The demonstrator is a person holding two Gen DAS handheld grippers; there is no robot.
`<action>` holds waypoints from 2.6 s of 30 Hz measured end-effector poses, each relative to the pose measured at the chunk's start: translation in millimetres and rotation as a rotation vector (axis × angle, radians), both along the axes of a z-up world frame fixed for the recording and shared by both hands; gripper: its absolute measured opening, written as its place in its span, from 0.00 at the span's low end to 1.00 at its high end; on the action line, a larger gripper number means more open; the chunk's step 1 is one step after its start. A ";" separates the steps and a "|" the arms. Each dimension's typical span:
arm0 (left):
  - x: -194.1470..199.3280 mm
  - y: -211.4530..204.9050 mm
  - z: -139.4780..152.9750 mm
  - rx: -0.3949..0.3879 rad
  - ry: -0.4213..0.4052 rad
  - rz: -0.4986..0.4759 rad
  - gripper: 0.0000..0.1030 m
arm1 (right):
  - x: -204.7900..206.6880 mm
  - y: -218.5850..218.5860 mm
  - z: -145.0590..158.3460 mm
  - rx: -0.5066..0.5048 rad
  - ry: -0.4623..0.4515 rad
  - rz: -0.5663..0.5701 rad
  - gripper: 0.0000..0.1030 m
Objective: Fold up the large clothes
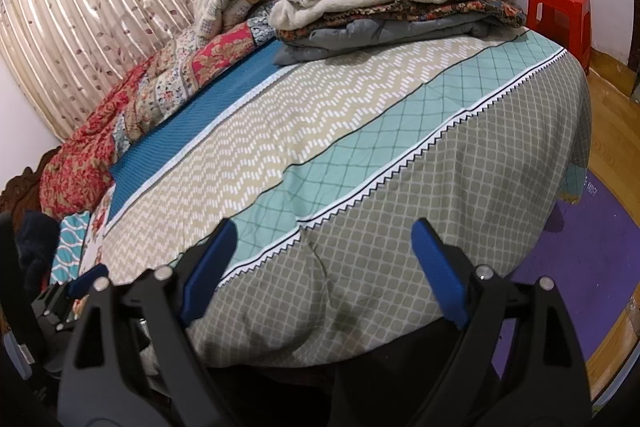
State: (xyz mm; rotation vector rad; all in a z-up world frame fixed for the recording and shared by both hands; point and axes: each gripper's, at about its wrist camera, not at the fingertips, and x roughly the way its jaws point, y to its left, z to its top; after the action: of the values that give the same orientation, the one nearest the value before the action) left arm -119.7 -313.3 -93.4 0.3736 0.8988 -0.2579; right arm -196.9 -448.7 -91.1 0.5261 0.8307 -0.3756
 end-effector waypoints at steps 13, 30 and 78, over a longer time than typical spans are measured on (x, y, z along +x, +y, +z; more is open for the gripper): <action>-0.6 1.7 2.4 0.008 -0.015 0.009 0.15 | -2.1 1.8 0.0 0.000 -0.002 -0.003 0.83; -3.4 5.2 12.2 0.003 -0.063 0.029 0.14 | -3.3 3.6 0.6 -0.003 -0.006 -0.003 0.83; -1.4 3.8 2.4 0.030 -0.035 0.023 0.14 | -1.2 3.7 0.9 -0.001 -0.009 -0.005 0.83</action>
State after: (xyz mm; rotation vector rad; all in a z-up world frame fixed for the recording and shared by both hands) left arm -121.1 -309.6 -91.0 0.3944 0.8727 -0.2160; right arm -198.1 -445.0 -90.2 0.5286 0.8203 -0.3781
